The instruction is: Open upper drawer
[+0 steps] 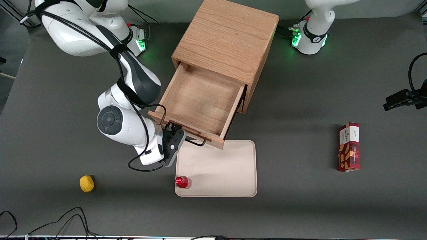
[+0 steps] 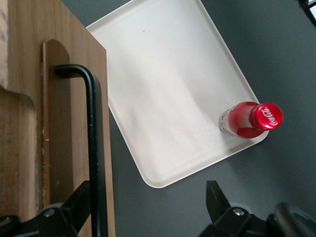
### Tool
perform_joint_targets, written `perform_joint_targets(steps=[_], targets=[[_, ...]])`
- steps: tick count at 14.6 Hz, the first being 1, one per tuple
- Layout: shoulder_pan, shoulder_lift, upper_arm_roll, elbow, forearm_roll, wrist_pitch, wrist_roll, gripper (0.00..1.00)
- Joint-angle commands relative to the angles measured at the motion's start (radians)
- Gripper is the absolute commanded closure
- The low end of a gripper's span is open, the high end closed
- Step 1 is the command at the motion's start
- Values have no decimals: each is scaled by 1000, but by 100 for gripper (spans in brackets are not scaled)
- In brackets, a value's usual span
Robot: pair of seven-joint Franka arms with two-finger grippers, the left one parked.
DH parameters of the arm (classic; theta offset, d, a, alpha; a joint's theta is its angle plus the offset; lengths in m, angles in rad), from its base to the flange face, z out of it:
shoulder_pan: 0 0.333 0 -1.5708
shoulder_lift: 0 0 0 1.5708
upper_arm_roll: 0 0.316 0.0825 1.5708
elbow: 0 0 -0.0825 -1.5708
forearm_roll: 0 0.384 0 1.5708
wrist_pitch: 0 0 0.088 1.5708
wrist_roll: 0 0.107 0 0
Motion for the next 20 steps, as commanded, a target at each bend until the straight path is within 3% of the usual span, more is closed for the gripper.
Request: perform_joint_targets(steps=[1,4,10,16,20], targets=[[1,11,5,43,-8,-5,-9,0],[1,-36,-6,45,-9,9,-6,0],[-3,-234,-145,33,-6,49,75,0],[-103,-444,-226,-137,21,-101,119,0],[-138,-594,-263,-280,84,-208,428,0]])
